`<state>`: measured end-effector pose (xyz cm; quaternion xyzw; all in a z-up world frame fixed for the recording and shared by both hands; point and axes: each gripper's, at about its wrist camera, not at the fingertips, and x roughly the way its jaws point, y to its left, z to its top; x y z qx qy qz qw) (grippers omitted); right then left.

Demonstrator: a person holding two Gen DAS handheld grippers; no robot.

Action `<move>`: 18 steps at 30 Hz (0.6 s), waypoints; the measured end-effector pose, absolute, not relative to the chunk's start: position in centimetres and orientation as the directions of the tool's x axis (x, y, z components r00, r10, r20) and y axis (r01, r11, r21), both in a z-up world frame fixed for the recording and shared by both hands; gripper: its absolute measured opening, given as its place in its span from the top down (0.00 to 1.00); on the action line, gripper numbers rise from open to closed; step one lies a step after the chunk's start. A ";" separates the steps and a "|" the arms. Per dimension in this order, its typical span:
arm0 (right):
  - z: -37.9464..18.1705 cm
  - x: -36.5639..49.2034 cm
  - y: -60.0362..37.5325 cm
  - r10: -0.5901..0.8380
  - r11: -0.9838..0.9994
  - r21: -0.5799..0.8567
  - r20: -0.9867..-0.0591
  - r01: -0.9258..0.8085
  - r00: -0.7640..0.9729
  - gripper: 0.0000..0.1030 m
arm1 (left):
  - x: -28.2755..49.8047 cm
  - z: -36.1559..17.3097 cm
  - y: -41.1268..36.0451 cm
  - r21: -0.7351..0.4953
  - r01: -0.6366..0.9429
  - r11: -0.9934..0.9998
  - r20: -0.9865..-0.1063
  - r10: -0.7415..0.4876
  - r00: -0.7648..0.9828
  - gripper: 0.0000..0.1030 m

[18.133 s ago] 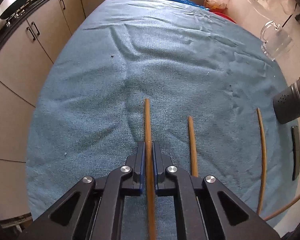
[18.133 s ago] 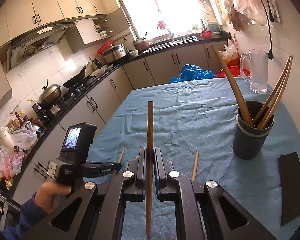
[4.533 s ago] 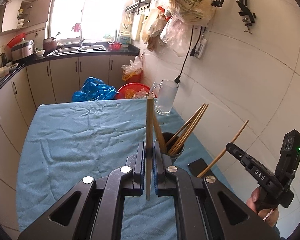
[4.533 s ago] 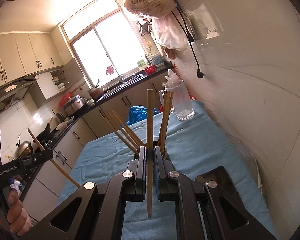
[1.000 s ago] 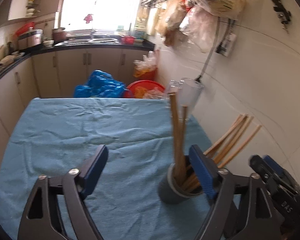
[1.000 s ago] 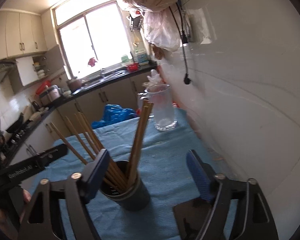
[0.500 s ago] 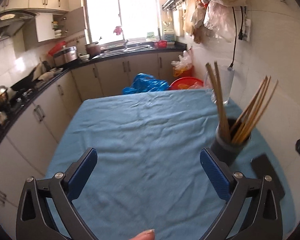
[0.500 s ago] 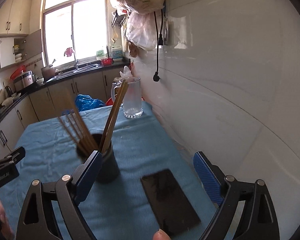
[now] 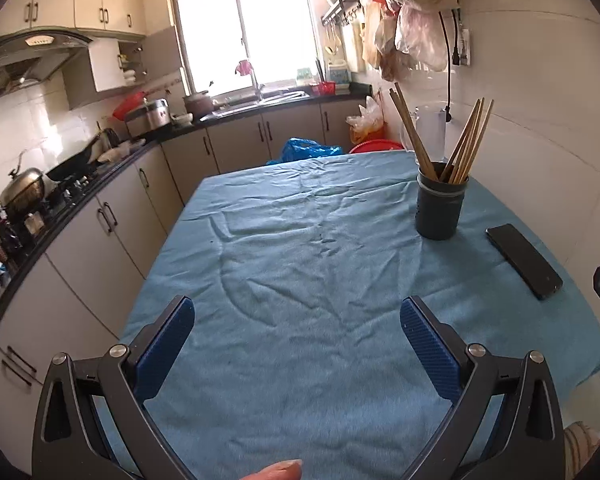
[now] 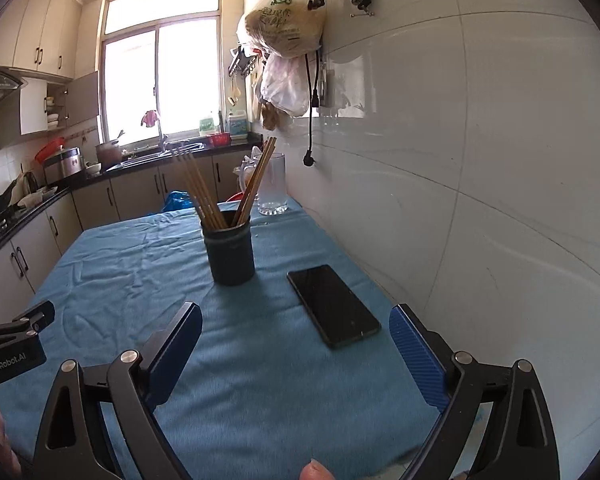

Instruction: Organize utensils

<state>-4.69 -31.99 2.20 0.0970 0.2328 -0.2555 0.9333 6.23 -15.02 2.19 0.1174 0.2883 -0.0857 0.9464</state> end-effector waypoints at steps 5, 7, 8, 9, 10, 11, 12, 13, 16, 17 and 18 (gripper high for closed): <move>1.6 -5.1 -30.3 -0.445 0.855 0.032 -0.466 0.517 0.764 0.06 | 4.6 1.4 -14.0 0.130 0.226 0.965 -0.560 -0.117 0.821 0.01; 1.4 -5.0 -29.9 -0.450 0.854 0.024 -0.467 0.520 0.761 0.06 | 4.5 0.8 -13.8 0.135 0.213 0.968 -0.561 -0.103 0.822 0.01; 1.2 -4.7 -29.7 -0.449 0.854 0.024 -0.469 0.519 0.760 0.06 | 4.7 0.6 -13.8 0.139 0.214 0.967 -0.565 -0.100 0.819 0.01; 1.1 -4.7 -29.5 -0.447 0.855 0.025 -0.473 0.519 0.759 0.06 | 4.7 0.3 -13.8 0.143 0.214 0.966 -0.573 -0.096 0.814 0.01; 0.9 -4.5 -29.4 -0.444 0.855 0.024 -0.481 0.518 0.756 0.06 | 4.7 0.1 -13.8 0.147 0.214 0.966 -0.579 -0.091 0.810 0.01; 0.8 -4.4 -29.3 -0.442 0.855 0.023 -0.487 0.517 0.753 0.06 | 4.5 -0.1 -13.7 0.150 0.214 0.965 -0.583 -0.088 0.808 0.01; 0.6 -4.3 -29.4 -0.439 0.856 0.024 -0.492 0.516 0.752 0.06 | 4.4 -0.2 -13.8 0.150 0.216 0.965 -0.583 -0.090 0.808 0.01; 0.5 -4.2 -29.2 -0.438 0.857 0.022 -0.495 0.515 0.750 0.06 | 4.2 -0.3 -13.7 0.149 0.221 0.964 -0.583 -0.095 0.807 0.01; 0.3 -4.1 -28.7 -0.442 0.860 0.002 -0.496 0.510 0.748 0.06 | 4.1 -0.5 -13.6 0.142 0.225 0.964 -0.586 -0.101 0.804 0.01; 0.2 -4.1 -28.6 -0.440 0.863 -0.001 -0.496 0.506 0.749 0.06 | 4.1 -0.5 -13.6 0.141 0.224 0.964 -0.585 -0.101 0.804 0.01; 0.2 -4.2 -28.5 -0.439 0.864 -0.002 -0.495 0.504 0.750 0.06 | 4.1 -0.6 -13.5 0.142 0.219 0.965 -0.586 -0.097 0.804 0.01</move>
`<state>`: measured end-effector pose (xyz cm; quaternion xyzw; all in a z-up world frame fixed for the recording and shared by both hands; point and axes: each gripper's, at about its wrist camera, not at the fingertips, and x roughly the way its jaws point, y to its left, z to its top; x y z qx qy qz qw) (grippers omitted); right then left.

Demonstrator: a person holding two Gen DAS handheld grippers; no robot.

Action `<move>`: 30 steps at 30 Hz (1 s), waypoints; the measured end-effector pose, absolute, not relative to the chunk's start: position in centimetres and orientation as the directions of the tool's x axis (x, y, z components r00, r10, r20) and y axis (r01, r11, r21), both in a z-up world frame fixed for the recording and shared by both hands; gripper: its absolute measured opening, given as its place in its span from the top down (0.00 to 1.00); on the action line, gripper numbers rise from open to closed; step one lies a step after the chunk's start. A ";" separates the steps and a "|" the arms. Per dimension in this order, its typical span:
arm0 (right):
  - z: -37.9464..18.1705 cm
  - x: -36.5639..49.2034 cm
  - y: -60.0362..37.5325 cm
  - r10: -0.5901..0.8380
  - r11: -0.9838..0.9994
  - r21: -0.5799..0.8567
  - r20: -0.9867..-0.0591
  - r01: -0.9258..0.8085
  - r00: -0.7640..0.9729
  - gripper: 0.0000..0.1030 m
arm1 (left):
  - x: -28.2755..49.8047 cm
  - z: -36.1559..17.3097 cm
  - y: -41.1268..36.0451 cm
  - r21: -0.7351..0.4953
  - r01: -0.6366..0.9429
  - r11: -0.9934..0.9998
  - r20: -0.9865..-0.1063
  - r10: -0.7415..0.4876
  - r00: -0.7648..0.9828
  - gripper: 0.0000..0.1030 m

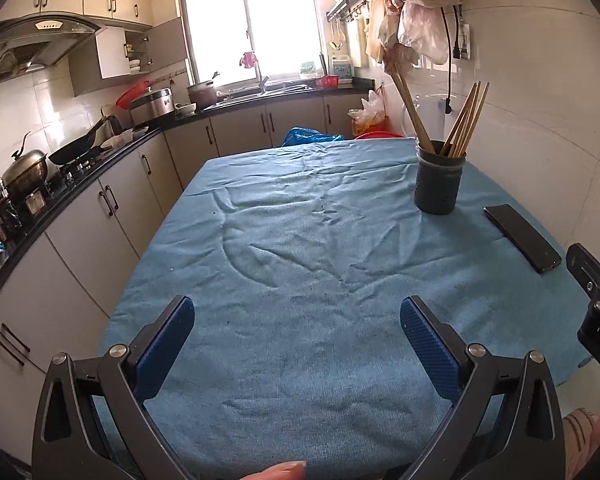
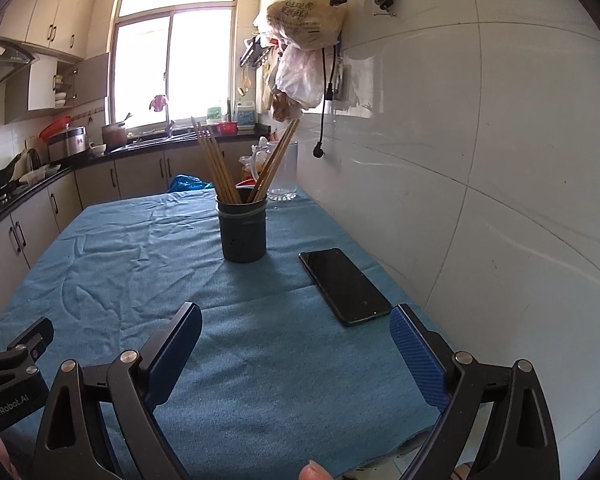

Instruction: Organize utensils

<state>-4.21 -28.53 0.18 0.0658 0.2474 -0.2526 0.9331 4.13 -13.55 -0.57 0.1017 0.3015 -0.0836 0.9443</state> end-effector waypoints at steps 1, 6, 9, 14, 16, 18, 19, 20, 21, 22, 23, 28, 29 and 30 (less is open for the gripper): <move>0.2 -4.2 -28.4 -0.441 0.864 -0.005 -0.493 0.504 0.750 0.06 | 4.1 -0.6 -13.6 0.142 0.218 0.965 -0.589 -0.094 0.803 0.01; -0.1 -4.1 -28.5 -0.436 0.865 -0.006 -0.504 0.502 0.746 0.06 | 4.4 -0.9 -13.4 0.127 0.219 0.967 -0.604 -0.100 0.791 0.01; -0.2 -4.0 -28.3 -0.433 0.867 -0.010 -0.510 0.498 0.744 0.06 | 4.4 -1.0 -13.4 0.126 0.219 0.968 -0.610 -0.099 0.786 0.01; -0.4 -4.0 -28.0 -0.429 0.871 -0.017 -0.511 0.490 0.745 0.06 | 4.5 -1.0 -13.4 0.122 0.221 0.968 -0.613 -0.102 0.784 0.01; -0.4 -3.9 -28.1 -0.428 0.872 -0.018 -0.514 0.490 0.743 0.06 | 4.5 -1.1 -13.4 0.119 0.224 0.967 -0.616 -0.105 0.781 0.01; -0.5 -3.7 -28.1 -0.425 0.873 -0.017 -0.519 0.488 0.742 0.06 | 4.5 -1.2 -13.3 0.118 0.226 0.967 -0.621 -0.106 0.777 0.01; -0.6 -3.7 -28.1 -0.424 0.873 -0.017 -0.521 0.488 0.741 0.06 | 4.5 -1.2 -13.3 0.118 0.226 0.967 -0.622 -0.106 0.775 0.01; -0.6 -3.7 -28.1 -0.423 0.873 -0.018 -0.522 0.487 0.740 0.06 | 4.5 -1.3 -13.4 0.117 0.226 0.967 -0.623 -0.106 0.775 0.01; -0.6 -3.7 -28.0 -0.423 0.874 -0.018 -0.523 0.486 0.740 0.06 | 4.5 -1.2 -13.3 0.115 0.227 0.967 -0.624 -0.107 0.774 0.01; -0.7 -3.6 -28.0 -0.422 0.874 -0.019 -0.523 0.485 0.740 0.06 | 4.5 -1.3 -13.3 0.115 0.226 0.967 -0.625 -0.107 0.773 0.01; -0.7 -3.6 -28.0 -0.422 0.875 -0.021 -0.524 0.484 0.740 0.06 | 4.6 -1.3 -13.3 0.115 0.226 0.967 -0.625 -0.107 0.773 0.01; -0.9 -3.3 -27.9 -0.419 0.876 -0.023 -0.530 0.481 0.737 0.06 | 4.6 -1.3 -13.3 0.115 0.228 0.967 -0.626 -0.107 0.772 0.01; -0.8 -3.3 -27.9 -0.419 0.876 -0.023 -0.530 0.481 0.738 0.06 | 4.6 -1.3 -13.3 0.113 0.228 0.967 -0.627 -0.108 0.771 0.01; -0.8 -3.3 -27.9 -0.419 0.876 -0.023 -0.530 0.481 0.737 0.06 | 4.6 -1.3 -13.3 0.112 0.228 0.967 -0.628 -0.109 0.771 0.01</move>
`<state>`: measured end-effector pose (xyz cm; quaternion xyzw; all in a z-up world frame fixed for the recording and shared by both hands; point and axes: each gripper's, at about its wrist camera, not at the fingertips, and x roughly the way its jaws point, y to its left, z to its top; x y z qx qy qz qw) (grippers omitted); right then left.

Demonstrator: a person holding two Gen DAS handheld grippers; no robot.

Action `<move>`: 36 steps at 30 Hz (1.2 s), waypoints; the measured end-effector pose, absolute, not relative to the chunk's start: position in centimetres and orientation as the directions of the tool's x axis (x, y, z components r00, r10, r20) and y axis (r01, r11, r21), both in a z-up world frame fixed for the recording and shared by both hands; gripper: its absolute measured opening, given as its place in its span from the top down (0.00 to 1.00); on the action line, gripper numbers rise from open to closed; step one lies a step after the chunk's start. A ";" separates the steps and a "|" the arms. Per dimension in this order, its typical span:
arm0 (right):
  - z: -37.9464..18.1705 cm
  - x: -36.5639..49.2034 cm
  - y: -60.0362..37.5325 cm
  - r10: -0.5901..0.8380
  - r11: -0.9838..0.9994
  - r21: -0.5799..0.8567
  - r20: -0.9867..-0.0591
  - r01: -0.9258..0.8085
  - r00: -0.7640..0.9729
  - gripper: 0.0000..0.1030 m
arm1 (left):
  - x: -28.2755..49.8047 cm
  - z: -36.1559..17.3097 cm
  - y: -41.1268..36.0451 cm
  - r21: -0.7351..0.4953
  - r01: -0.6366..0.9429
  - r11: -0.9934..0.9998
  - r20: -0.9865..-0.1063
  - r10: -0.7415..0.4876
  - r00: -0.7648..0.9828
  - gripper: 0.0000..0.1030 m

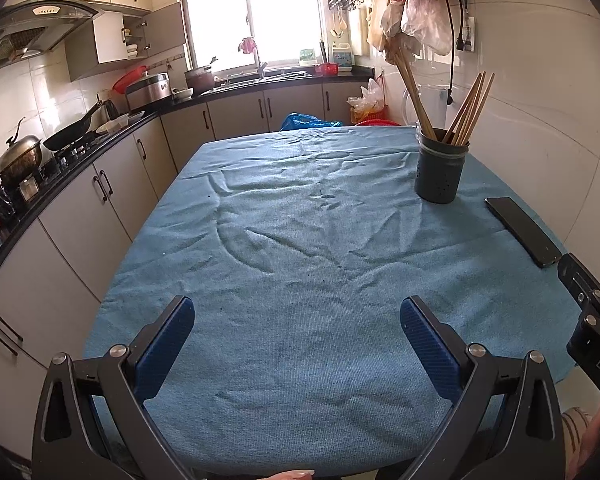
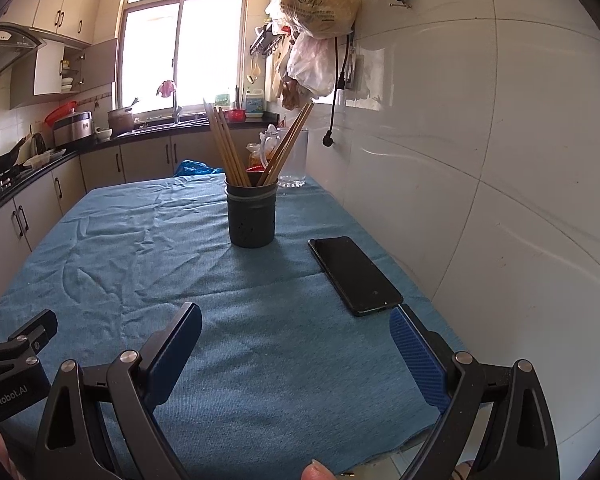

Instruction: Organize utensils

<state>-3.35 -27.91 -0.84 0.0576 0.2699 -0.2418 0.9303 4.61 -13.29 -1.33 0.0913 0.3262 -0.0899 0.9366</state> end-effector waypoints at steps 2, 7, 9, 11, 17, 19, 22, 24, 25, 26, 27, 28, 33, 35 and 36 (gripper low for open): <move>-0.9 -3.3 -27.9 -0.418 0.877 -0.023 -0.532 0.480 0.737 0.06 | 4.6 -1.3 -13.3 0.114 0.226 0.967 -0.627 -0.107 0.772 0.01; -1.0 -3.2 -27.8 -0.416 0.878 -0.025 -0.535 0.479 0.735 0.06 | 4.6 -1.3 -13.3 0.113 0.228 0.967 -0.628 -0.108 0.771 0.01; -1.0 -3.1 -27.8 -0.416 0.878 -0.027 -0.535 0.478 0.735 0.06 | 4.6 -1.3 -13.3 0.113 0.229 0.967 -0.629 -0.109 0.770 0.01; -1.1 -3.1 -27.7 -0.416 0.878 -0.029 -0.537 0.477 0.734 0.06 | 4.6 -1.5 -13.3 0.112 0.230 0.967 -0.630 -0.110 0.769 0.01; -1.1 -3.0 -27.8 -0.416 0.878 -0.029 -0.540 0.477 0.732 0.06 | 4.7 -1.7 -13.3 0.109 0.230 0.967 -0.634 -0.111 0.766 0.01; -1.2 -2.9 -27.8 -0.415 0.879 -0.030 -0.540 0.476 0.732 0.06 | 4.7 -1.8 -13.4 0.104 0.232 0.967 -0.637 -0.115 0.762 0.01; -1.2 -3.0 -27.7 -0.415 0.879 -0.032 -0.542 0.476 0.731 0.06 | 4.8 -1.9 -13.3 0.100 0.233 0.967 -0.640 -0.117 0.760 0.01; -1.3 -3.0 -27.7 -0.415 0.879 -0.032 -0.543 0.476 0.730 0.06 | 4.7 -1.9 -13.4 0.099 0.235 0.967 -0.640 -0.119 0.759 0.01; -1.4 -2.9 -27.7 -0.416 0.879 -0.033 -0.544 0.476 0.729 0.06 | 4.8 -1.9 -13.3 0.096 0.238 0.966 -0.641 -0.123 0.757 0.01; -1.4 -2.9 -27.7 -0.415 0.879 -0.033 -0.545 0.476 0.728 0.06 | 4.8 -1.8 -13.3 0.096 0.240 0.966 -0.642 -0.124 0.757 0.01; -1.4 -2.9 -27.7 -0.415 0.879 -0.033 -0.545 0.476 0.729 0.06 | 4.7 -1.9 -13.4 0.098 0.239 0.966 -0.641 -0.123 0.758 0.01; -1.4 -2.9 -27.6 -0.415 0.879 -0.033 -0.546 0.476 0.728 0.06 | 4.7 -1.8 -13.3 0.096 0.240 0.966 -0.642 -0.125 0.757 0.01; -1.4 -2.9 -27.7 -0.414 0.879 -0.033 -0.546 0.476 0.728 0.06 | 4.7 -1.8 -13.3 0.092 0.242 0.966 -0.643 -0.128 0.755 0.01; -1.4 -2.9 -27.7 -0.414 0.879 -0.033 -0.546 0.476 0.728 0.06 | 4.7 -1.9 -13.3 0.095 0.241 0.966 -0.643 -0.125 0.755 0.01; -1.4 -2.9 -27.7 -0.414 0.879 -0.032 -0.546 0.476 0.728 0.06 | 4.7 -1.9 -13.3 0.092 0.244 0.965 -0.644 -0.129 0.754 0.01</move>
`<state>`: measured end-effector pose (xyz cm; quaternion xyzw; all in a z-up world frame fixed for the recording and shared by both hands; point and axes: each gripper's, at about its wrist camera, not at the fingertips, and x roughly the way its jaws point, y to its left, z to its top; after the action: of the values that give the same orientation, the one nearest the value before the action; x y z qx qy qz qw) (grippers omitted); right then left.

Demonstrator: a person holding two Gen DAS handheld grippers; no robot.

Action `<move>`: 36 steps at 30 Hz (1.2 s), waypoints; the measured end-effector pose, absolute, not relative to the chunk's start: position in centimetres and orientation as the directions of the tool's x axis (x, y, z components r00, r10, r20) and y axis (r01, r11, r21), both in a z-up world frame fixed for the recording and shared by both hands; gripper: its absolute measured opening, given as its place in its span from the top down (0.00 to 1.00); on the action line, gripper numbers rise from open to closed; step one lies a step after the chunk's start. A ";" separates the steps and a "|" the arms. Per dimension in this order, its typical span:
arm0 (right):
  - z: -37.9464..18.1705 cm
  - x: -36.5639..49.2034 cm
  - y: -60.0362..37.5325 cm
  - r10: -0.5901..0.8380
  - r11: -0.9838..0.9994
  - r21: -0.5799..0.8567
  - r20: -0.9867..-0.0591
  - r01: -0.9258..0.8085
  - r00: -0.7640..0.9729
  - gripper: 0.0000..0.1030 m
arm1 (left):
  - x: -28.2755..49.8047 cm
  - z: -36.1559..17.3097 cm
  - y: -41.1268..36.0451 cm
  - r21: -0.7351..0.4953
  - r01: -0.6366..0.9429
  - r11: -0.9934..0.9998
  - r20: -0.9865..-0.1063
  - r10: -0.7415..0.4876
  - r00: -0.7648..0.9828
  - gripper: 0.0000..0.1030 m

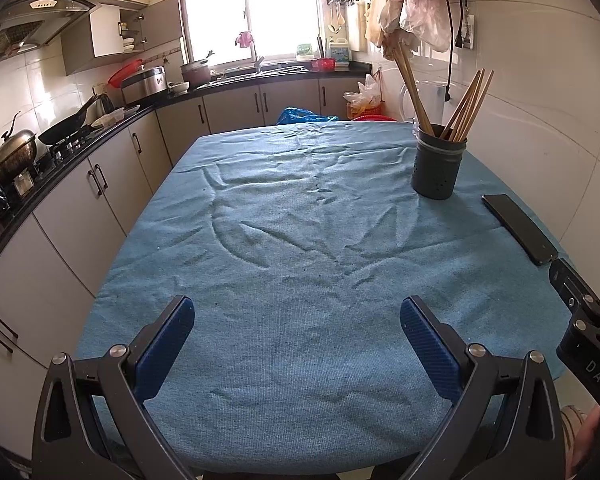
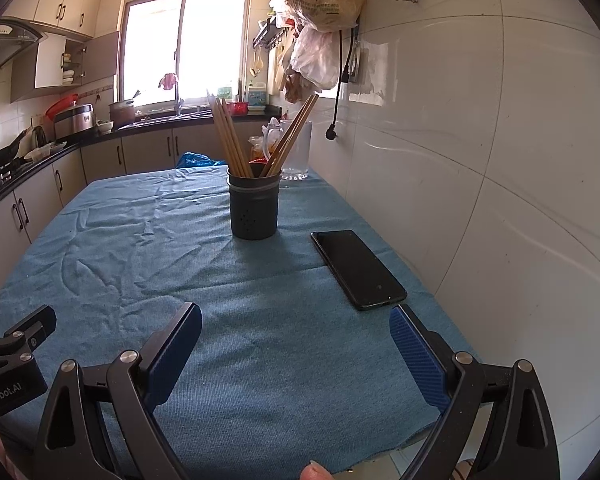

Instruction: Organize utensils

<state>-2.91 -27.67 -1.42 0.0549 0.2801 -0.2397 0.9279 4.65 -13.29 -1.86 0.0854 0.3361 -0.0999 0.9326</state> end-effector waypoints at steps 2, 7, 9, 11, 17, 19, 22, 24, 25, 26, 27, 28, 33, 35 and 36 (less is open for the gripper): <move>-1.5 -2.9 -27.6 -0.414 0.879 -0.033 -0.547 0.476 0.727 0.06 | 4.6 -1.8 -13.3 0.092 0.243 0.966 -0.643 -0.128 0.755 0.01; -1.6 -2.9 -27.6 -0.414 0.879 -0.033 -0.547 0.475 0.728 0.06 | 4.7 -1.8 -13.2 0.092 0.243 0.966 -0.643 -0.128 0.755 0.01; -1.6 -2.9 -27.6 -0.414 0.879 -0.034 -0.548 0.476 0.727 0.06 | 4.6 -1.8 -13.2 0.088 0.245 0.966 -0.645 -0.132 0.753 0.01; -1.6 -2.9 -27.6 -0.413 0.880 -0.033 -0.548 0.475 0.727 0.06 | 4.6 -1.8 -13.2 0.087 0.244 0.966 -0.646 -0.132 0.752 0.01; -1.7 -2.8 -27.6 -0.411 0.881 -0.032 -0.549 0.473 0.728 0.06 | 4.6 -1.7 -13.2 0.085 0.246 0.966 -0.646 -0.134 0.752 0.01; -1.8 -2.8 -27.6 -0.410 0.881 -0.032 -0.550 0.472 0.727 0.06 | 4.6 -1.7 -13.2 0.084 0.245 0.966 -0.646 -0.135 0.752 0.01; -1.7 -2.8 -27.6 -0.409 0.882 -0.033 -0.551 0.471 0.728 0.06 | 4.6 -1.7 -13.2 0.084 0.245 0.966 -0.645 -0.135 0.752 0.01; -1.7 -2.7 -27.6 -0.409 0.882 -0.034 -0.551 0.470 0.727 0.06 | 4.6 -1.7 -13.2 0.084 0.245 0.966 -0.647 -0.134 0.751 0.01; -1.7 -2.7 -27.6 -0.408 0.882 -0.033 -0.551 0.470 0.728 0.06 | 4.6 -1.7 -13.1 0.084 0.246 0.966 -0.646 -0.135 0.751 0.01; -1.7 -2.7 -27.6 -0.408 0.882 -0.033 -0.552 0.469 0.728 0.06 | 4.6 -1.7 -13.1 0.084 0.246 0.966 -0.646 -0.135 0.751 0.01; -1.8 -2.7 -27.5 -0.408 0.882 -0.034 -0.552 0.470 0.727 0.06 | 4.6 -1.7 -13.2 0.083 0.246 0.966 -0.647 -0.135 0.751 0.01; -1.7 -2.7 -27.6 -0.408 0.882 -0.034 -0.551 0.470 0.727 0.06 | 4.6 -1.7 -13.1 0.081 0.245 0.966 -0.646 -0.136 0.751 0.01; -1.7 -2.8 -27.5 -0.408 0.882 -0.033 -0.551 0.470 0.728 0.06 | 4.6 -1.8 -13.2 0.078 0.243 0.967 -0.648 -0.136 0.749 0.01; -1.7 -2.7 -27.5 -0.408 0.882 -0.034 -0.551 0.470 0.727 0.06 | 4.6 -1.8 -13.2 0.078 0.242 0.967 -0.649 -0.135 0.748 0.01; -1.7 -2.7 -27.5 -0.409 0.882 -0.034 -0.551 0.470 0.727 0.06 | 4.6 -1.8 -13.3 0.077 0.242 0.967 -0.650 -0.135 0.748 0.01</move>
<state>-2.75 -27.54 -1.73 0.0540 0.2833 -0.2368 0.9278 4.55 -13.30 -1.82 0.0785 0.3403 -0.1010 0.9316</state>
